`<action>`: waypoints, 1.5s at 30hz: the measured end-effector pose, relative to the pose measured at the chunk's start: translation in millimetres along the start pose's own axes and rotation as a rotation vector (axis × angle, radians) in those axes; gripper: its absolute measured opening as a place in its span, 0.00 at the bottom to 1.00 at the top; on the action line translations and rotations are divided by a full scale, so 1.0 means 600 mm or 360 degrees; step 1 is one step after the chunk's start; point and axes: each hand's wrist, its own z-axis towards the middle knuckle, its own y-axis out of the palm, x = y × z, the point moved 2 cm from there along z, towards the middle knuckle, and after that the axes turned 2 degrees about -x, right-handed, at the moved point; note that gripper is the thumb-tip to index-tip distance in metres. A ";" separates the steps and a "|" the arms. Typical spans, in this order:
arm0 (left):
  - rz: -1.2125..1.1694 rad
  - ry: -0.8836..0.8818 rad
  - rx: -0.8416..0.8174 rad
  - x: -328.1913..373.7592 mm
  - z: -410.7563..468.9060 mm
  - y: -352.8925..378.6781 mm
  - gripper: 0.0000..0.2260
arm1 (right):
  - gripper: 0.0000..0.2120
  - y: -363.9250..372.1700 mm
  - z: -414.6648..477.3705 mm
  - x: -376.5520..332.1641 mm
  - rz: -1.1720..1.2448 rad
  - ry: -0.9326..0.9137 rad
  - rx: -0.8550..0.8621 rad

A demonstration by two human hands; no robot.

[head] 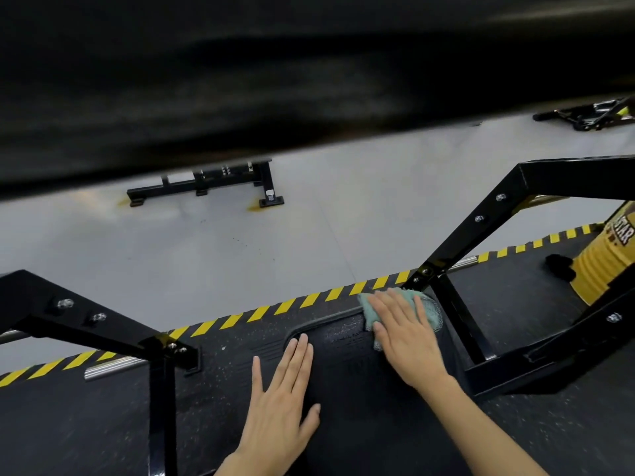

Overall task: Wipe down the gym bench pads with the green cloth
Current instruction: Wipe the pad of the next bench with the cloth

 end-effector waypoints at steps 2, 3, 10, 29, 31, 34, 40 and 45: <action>0.0032 -0.0001 -0.0009 0.006 0.007 0.002 0.37 | 0.23 -0.001 -0.001 -0.008 0.0039 0.0104 0.0057; 0.0054 -0.0001 -0.0013 0.007 0.008 0.005 0.37 | 0.23 0.000 -0.001 -0.024 0.0078 0.0155 0.0099; 0.0146 0.0022 0.0032 0.004 0.010 0.019 0.38 | 0.21 0.013 -0.009 -0.162 0.0241 -0.0029 0.0117; 0.0232 0.0016 0.0003 0.001 0.004 0.015 0.37 | 0.22 0.011 -0.005 -0.022 0.0209 0.0378 0.0181; 0.0229 0.0032 0.0010 0.000 0.006 0.014 0.35 | 0.22 0.009 -0.010 -0.047 0.0216 0.0322 0.0192; 0.0218 0.0060 0.0038 -0.004 0.007 0.013 0.33 | 0.23 0.008 -0.022 -0.109 0.0290 0.0136 0.0165; 0.0200 0.0117 0.0090 -0.009 0.010 0.017 0.30 | 0.22 0.014 -0.023 -0.148 0.0289 -0.0151 0.0016; 0.0197 0.0159 0.0090 -0.008 0.016 0.012 0.30 | 0.22 0.006 0.006 -0.014 0.0065 0.0063 0.0027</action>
